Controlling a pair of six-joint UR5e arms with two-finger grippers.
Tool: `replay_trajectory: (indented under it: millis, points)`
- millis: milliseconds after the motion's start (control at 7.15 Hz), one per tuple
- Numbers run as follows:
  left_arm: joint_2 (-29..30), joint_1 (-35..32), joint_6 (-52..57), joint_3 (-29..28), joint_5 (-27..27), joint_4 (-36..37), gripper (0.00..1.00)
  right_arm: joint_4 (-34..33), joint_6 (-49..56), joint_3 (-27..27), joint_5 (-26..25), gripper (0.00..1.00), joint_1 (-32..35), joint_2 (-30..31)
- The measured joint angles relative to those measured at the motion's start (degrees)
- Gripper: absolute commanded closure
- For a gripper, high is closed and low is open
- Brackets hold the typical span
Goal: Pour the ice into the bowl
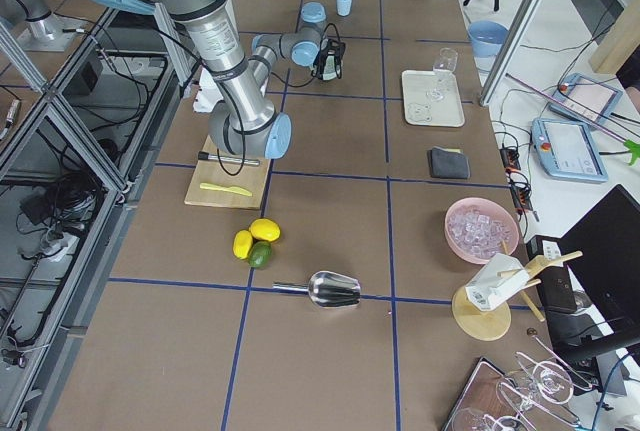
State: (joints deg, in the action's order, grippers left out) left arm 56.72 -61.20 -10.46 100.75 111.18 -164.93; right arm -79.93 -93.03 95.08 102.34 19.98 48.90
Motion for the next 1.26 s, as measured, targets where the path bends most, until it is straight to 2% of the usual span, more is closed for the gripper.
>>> replay_trajectory:
  millis: [280,419,839,1258]
  points:
    - [-0.15,-0.72,0.00,-0.53,0.10,-0.10,0.00,-1.83,4.94,12.33,5.51,1.00,5.61,10.64]
    - [-0.20,-0.87,0.00,-1.55,0.15,-0.25,0.00,-1.74,11.02,15.60,8.24,1.00,10.02,16.75]
    - [-1.09,-1.21,0.00,-2.40,0.36,-0.46,0.00,3.04,35.29,16.66,17.14,1.00,24.60,33.60]
    - [-1.47,-1.29,0.06,-1.92,0.60,-0.48,0.00,4.44,51.91,15.09,23.81,1.00,33.84,43.36]
